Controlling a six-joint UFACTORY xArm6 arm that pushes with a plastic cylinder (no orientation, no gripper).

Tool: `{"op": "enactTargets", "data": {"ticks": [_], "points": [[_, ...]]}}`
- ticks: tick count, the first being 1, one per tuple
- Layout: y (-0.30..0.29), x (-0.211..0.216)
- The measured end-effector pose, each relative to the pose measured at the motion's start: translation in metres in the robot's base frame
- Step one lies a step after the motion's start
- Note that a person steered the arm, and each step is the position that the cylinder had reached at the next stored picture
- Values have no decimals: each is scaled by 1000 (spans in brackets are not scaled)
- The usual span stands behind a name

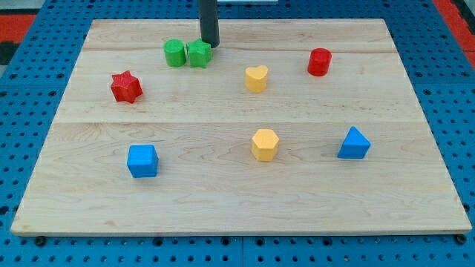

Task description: Separate the green circle and green star

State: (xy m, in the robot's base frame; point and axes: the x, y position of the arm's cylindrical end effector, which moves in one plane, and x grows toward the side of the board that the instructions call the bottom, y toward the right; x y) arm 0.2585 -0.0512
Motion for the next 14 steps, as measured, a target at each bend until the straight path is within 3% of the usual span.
{"op": "enactTargets", "data": {"ticks": [1,2,3,5,6,7,8,9,10,12,14], "points": [[5,-3],[17,-32],[19,7],[35,46],[18,95],[-76,88],[-134,58],[-151,18],[-113,0],[-68,40],[-30,35]]}}
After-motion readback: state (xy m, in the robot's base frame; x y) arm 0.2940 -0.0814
